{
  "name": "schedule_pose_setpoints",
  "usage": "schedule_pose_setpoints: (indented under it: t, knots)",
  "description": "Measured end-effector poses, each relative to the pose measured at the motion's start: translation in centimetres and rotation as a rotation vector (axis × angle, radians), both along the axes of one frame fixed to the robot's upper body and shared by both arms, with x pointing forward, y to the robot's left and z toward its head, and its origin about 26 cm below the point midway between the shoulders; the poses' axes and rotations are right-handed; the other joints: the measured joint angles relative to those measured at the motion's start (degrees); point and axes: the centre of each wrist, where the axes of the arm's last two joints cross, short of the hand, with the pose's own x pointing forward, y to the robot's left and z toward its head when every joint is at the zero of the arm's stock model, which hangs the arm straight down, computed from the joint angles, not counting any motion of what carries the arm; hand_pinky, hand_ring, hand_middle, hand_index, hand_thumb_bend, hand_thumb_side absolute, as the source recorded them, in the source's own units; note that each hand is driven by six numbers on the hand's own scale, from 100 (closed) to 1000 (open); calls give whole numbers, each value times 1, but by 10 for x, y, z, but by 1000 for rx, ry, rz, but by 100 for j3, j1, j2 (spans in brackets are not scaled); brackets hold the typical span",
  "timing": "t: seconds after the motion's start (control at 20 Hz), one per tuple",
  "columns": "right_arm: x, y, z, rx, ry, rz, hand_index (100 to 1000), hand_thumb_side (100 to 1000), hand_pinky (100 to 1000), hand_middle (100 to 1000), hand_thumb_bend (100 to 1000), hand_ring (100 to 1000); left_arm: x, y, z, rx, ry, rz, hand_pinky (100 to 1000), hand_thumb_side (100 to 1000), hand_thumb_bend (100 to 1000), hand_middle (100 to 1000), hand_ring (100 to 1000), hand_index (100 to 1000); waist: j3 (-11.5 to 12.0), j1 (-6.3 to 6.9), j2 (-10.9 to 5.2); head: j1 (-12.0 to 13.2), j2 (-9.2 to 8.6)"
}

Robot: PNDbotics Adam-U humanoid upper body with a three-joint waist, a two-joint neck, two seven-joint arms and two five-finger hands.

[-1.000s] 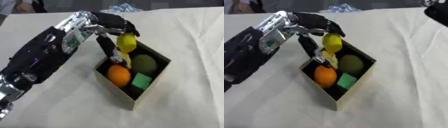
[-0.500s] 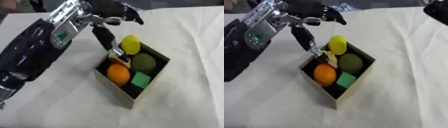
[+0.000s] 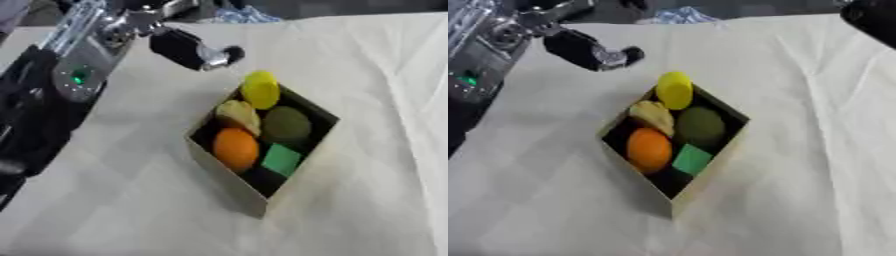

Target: Pick up objects on the table and place them in the box.

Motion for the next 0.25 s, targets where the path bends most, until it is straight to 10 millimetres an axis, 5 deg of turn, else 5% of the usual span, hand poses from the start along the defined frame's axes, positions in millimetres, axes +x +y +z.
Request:
schedule_pose_setpoints:
  t: [0.25]
  knots:
    - [0, 1, -1, 4, -3, -6, 761, 359, 917, 696, 100, 915, -29, 53, -6, -552, -111, 78, 764, 614, 273, 729, 691, 797, 55, -73, 21, -88, -1]
